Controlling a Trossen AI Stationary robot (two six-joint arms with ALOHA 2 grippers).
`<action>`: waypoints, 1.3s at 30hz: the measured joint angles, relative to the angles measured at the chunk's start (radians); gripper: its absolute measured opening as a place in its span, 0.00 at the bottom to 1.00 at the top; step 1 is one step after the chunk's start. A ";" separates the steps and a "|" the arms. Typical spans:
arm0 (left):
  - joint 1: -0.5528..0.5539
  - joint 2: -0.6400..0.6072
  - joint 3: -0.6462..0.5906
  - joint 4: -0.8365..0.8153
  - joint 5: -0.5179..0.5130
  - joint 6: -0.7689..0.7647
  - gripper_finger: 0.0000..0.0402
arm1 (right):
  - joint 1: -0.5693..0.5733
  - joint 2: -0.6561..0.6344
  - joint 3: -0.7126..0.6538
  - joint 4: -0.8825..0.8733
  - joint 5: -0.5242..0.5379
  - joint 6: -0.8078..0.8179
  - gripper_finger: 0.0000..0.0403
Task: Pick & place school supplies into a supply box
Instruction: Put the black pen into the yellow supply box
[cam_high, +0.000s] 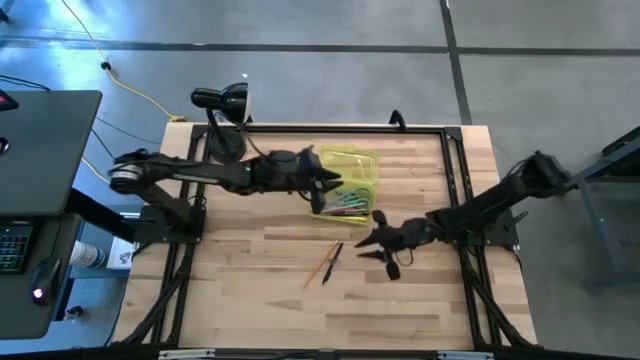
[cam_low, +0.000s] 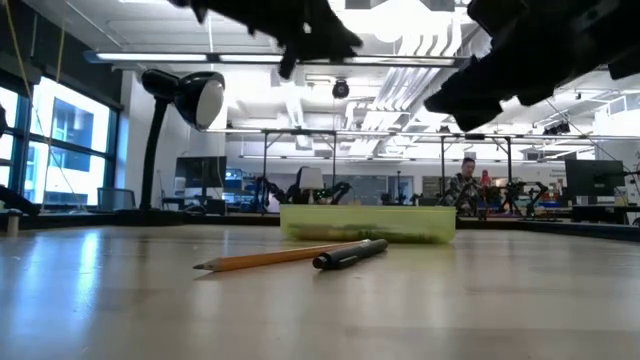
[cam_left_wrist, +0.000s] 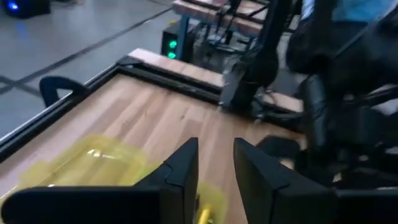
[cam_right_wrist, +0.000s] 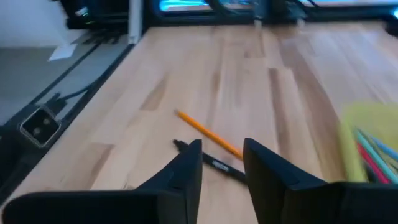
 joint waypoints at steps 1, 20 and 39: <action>-0.001 -0.023 0.000 -0.016 0.009 0.000 0.32 | 0.008 0.035 0.000 0.042 -0.004 -0.026 0.25; -0.047 -0.086 -0.001 -0.184 0.094 -0.053 0.30 | -0.079 0.539 0.350 -0.151 -0.141 -0.277 0.34; -0.053 -0.086 -0.001 -0.309 0.166 -0.081 0.30 | -0.079 0.567 0.341 -0.165 -0.173 -0.103 0.34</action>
